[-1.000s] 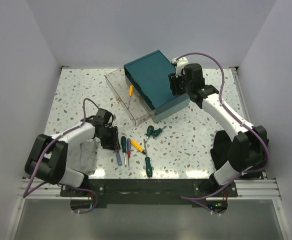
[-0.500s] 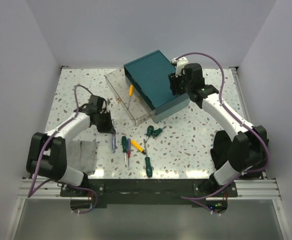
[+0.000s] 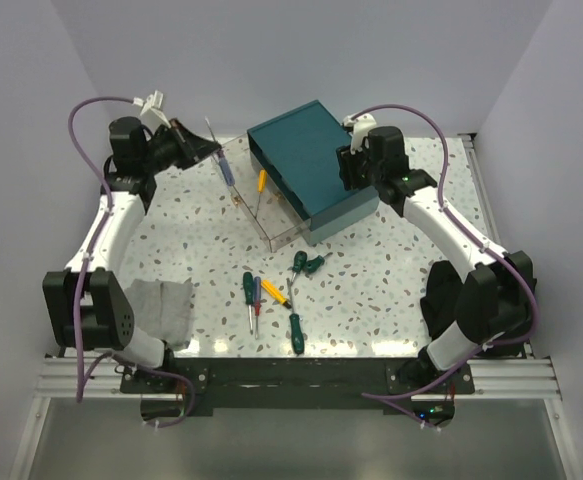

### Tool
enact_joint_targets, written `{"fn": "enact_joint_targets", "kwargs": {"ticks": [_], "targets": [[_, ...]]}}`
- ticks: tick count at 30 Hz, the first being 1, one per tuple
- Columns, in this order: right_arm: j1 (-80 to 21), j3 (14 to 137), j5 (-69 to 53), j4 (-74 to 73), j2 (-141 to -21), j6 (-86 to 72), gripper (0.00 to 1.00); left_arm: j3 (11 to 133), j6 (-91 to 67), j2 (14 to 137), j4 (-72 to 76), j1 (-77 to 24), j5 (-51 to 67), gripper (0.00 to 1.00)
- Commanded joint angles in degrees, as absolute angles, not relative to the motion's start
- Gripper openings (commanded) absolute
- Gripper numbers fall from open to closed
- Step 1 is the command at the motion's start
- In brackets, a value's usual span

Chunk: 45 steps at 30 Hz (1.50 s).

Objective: Sort the tools into containers

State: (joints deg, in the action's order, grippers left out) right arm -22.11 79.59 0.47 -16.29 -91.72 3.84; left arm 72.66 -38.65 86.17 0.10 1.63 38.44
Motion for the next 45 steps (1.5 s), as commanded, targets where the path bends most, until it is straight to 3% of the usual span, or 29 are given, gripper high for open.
{"fn": "enact_joint_targets", "kwargs": {"ticks": [1,8,10,12,16,24,30,36,45], "targets": [[-22.1,79.7,0.2,-14.5,-90.3,2.7,0.49,75.8,-47.2,93.5,10.9,-1.1,43.9,0.00],[-22.1,78.1,0.8,-15.1,-88.4,4.4,0.49,77.9,-48.3,100.7,10.8,-6.7,43.4,0.00],[-22.1,78.0,0.7,-15.2,-88.1,4.6,0.49,78.0,-47.4,100.4,10.0,-7.2,42.5,0.12],[-22.1,77.8,1.1,-15.0,-87.8,4.8,0.49,77.6,-46.4,99.1,8.8,-7.2,41.7,0.35],[-22.1,77.5,1.1,-15.0,-87.6,5.2,0.49,76.5,-39.0,90.9,2.0,-6.2,38.7,0.52],[-22.1,77.2,0.7,-14.9,-88.9,4.7,0.49,56.7,-25.4,74.9,-16.7,-8.8,25.9,0.49],[-22.1,77.1,0.2,-15.1,-89.6,4.0,0.49,39.7,-24.2,70.6,-18.5,-10.3,22.4,0.47],[-22.0,76.3,0.2,-15.2,-89.6,3.6,0.49,34.8,-26.3,72.9,-13.4,-13.4,22.1,0.49],[-22.1,75.2,0.2,-14.8,-89.1,3.1,0.49,37.6,-30.1,80.0,-13.0,-15.6,20.5,0.49]]}}
